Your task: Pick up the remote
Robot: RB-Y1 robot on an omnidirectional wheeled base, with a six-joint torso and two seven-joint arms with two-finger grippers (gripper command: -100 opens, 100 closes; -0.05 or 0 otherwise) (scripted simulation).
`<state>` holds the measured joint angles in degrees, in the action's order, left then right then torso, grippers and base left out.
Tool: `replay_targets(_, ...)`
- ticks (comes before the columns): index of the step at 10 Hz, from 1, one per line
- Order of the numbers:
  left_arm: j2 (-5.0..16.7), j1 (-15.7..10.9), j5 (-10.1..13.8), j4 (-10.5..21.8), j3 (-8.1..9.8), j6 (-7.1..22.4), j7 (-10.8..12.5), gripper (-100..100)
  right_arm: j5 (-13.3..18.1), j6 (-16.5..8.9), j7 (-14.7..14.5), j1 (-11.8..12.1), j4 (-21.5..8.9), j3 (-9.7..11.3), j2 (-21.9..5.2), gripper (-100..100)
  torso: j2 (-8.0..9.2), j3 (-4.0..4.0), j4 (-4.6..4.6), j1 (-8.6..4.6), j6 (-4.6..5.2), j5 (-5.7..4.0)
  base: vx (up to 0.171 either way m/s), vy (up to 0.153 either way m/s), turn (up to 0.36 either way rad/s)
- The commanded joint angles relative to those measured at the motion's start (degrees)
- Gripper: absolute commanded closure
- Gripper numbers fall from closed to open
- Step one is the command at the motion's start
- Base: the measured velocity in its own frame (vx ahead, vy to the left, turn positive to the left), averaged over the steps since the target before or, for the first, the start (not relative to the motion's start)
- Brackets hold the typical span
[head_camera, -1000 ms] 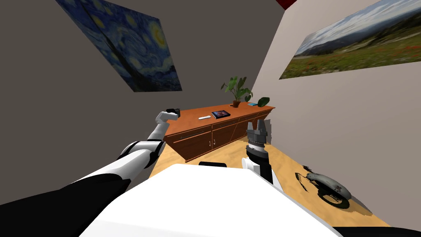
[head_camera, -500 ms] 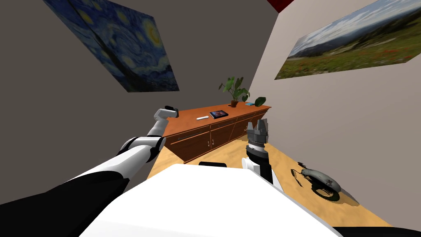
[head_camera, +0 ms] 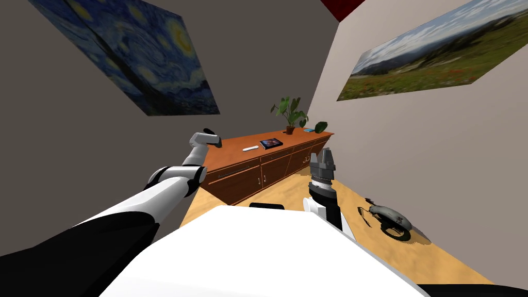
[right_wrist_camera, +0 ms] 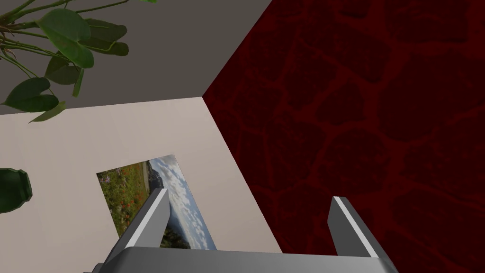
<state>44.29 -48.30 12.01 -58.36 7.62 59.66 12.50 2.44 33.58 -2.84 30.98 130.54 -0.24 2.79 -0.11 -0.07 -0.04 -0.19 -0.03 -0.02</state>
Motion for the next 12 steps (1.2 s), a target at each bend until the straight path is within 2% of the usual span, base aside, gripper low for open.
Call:
replay_targets(1, 0.19, -0.28, 0.2, 0.61, 0.12, 2.19, 0.03, -100, 0.0, 0.0, 0.0, 0.0, 0.0, 0.0, 0.0, 0, 0.0, 0.0, 0.0, 0.0, 0.0, 0.0, 0.013, -0.021, -0.016)
replay_targets(2, 1.08, -3.03, 0.87, 3.63, 0.42, 4.03, 0.65, -100, 0.0, 0.0, 0.0, 0.0, 0.0, 0.0, 0.0, 0, 0.05, 0.02, 0.01, 0.06, -0.02, 0.02, 0.026, -0.047, -0.124)
replay_targets(4, 1.08, -3.03, 0.87, 4.13, 0.42, 6.63, 0.65, -100, 0.0, 0.0, 0.0, 0.0, 0.0, 0.0, 0.0, 0, 0.01, 0.0, 0.0, -0.02, -0.01, 0.0, 0.022, -0.032, -0.051)
replay_targets(5, 1.86, -5.4, 1.54, 6.12, 0.71, 8.91, 1.28, -100, 0.0, 0.0, 0.0, 0.0, 0.0, 0.0, 0.0, 0, 0.05, 0.03, 0.01, 0.06, -0.02, 0.02, 0.029, -0.038, -0.163)
replay_targets(6, 1.86, -5.59, 1.54, 7.57, 0.71, 10.41, 1.28, -100, 0.0, 0.0, 0.0, 0.0, 0.0, 0.0, 0.0, 0, 0.01, 0.01, 0.01, -0.01, 0.03, -0.01, 0.032, -0.043, -0.086)
replay_targets(7, 1.86, -5.59, 1.54, 7.57, 0.71, 10.95, 1.28, -100, 0.0, 0.0, 0.0, 0.0, 0.0, 0.0, 0.0, 0, 0.0, 0.0, 0.0, -0.02, -0.02, 0.0, 0.018, -0.028, 0.023)
replay_targets(8, 2.53, -7.95, 2.21, 9.84, 0.97, 13.26, 1.9, -100, 0.0, 0.0, 0.0, 0.0, 0.0, 0.0, 0.0, 0, 0.04, 0.02, 0.01, 0.05, -0.04, 0.02, 0.033, -0.046, -0.144)
replay_targets(9, 2.53, -7.95, 2.21, 10.93, 0.97, 14.85, 1.9, -100, 0.0, 0.0, 0.0, 0.0, 0.0, 0.0, 0.0, 0, 0.0, 0.0, 0.0, -0.03, 0.03, -0.01, 0.043, -0.043, -0.096)
replay_targets(10, 3.1, -10.1, 2.87, 12.24, 1.2, 16.87, 2.51, -100, 0.0, 0.0, 0.0, 0.0, 0.0, 0.0, 0.0, 0, -0.03, -0.02, -0.01, -0.03, -0.01, 0.0, 0.062, -0.06, -0.143)
replay_targets(11, 3.1, -10.1, 2.87, 13.96, 1.2, 18.64, 2.51, -100, 0.0, 0.0, 0.0, 0.0, 0.0, 0.0, 0.0, 0, -0.1, -0.05, -0.02, -0.1, 0.02, -0.03, 0.054, -0.053, -0.08)
replay_targets(12, 3.1, -10.1, 2.87, 14.19, 1.2, 19.16, 2.51, -100, 0.0, 0.0, 0.0, 0.01, 0.0, 0.0, 0.0, 0, -0.09, -0.06, -0.03, -0.07, -0.01, -0.01, 0.022, -0.028, 0.012)
